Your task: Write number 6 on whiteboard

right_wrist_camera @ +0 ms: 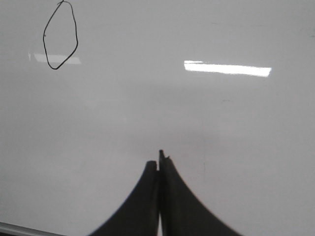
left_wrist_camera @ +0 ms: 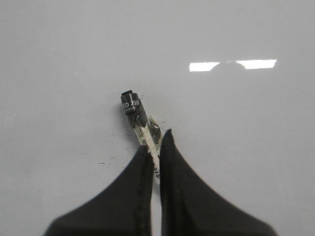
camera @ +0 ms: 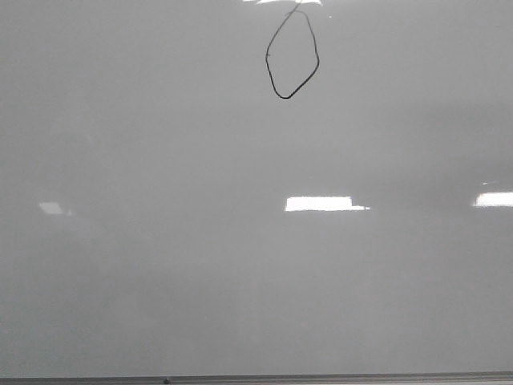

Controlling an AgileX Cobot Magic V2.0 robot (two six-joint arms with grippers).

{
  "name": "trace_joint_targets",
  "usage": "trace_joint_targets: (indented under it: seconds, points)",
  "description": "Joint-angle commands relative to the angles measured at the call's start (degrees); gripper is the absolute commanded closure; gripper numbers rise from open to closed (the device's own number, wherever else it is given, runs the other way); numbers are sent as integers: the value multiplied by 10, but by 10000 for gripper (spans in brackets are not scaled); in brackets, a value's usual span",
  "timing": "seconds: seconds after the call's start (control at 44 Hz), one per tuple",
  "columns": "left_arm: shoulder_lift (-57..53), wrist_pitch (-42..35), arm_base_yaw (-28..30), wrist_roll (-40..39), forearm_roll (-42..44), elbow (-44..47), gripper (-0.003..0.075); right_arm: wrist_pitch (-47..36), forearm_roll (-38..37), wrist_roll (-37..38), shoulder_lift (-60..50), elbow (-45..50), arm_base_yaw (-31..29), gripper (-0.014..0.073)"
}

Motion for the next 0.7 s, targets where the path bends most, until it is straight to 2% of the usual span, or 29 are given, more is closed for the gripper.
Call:
trace_joint_targets:
  seconds: [0.0, 0.25, 0.681]
  points:
    - [-51, 9, -6, -1, 0, -13, 741, -52, -2, 1, 2, -14, -3, 662]
    - [-118, 26, -6, -1, 0, -13, 741, -52, -2, 1, 2, -14, -3, 662]
    - [-121, 26, -6, -1, 0, -13, 741, -52, -2, 1, 2, -14, -3, 662]
